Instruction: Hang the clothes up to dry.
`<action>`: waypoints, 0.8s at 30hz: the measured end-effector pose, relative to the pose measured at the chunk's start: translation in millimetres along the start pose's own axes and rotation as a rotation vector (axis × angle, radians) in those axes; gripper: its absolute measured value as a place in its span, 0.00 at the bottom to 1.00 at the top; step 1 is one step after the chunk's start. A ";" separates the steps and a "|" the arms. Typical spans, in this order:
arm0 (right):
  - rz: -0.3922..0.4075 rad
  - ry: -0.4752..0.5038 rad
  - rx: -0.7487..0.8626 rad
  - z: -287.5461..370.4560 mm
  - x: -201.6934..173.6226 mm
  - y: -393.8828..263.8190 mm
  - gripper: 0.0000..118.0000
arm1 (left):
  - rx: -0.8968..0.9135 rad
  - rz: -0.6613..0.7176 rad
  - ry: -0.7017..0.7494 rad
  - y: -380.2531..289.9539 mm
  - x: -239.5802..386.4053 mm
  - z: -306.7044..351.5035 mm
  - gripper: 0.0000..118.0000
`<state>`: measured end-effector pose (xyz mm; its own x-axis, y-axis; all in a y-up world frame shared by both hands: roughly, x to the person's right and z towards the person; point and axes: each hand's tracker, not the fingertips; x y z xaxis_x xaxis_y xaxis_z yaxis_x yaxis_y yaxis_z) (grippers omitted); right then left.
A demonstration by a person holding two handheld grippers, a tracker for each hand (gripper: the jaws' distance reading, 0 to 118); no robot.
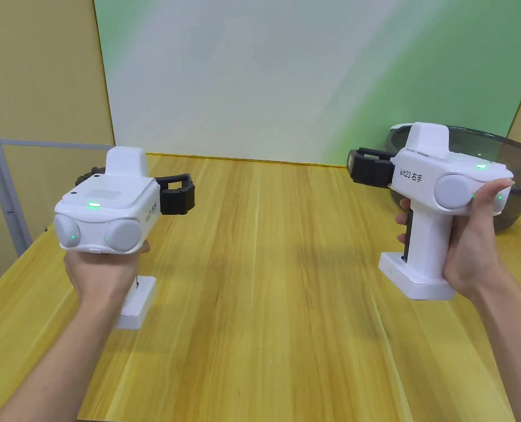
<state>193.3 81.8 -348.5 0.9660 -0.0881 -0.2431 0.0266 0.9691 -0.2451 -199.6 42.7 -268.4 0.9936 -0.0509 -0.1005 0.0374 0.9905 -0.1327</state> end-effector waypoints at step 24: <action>0.081 -0.083 0.037 18.1 -4.3 -8.5 1.00 | 0.035 0.020 -0.053 22.3 8.9 3.6 1.00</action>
<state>193.6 78.1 -328.4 0.9834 0.0091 -0.1814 -0.0447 0.9802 -0.1928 -189.6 64.8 -268.7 0.9984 -0.0247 -0.0506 0.0198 0.9951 -0.0967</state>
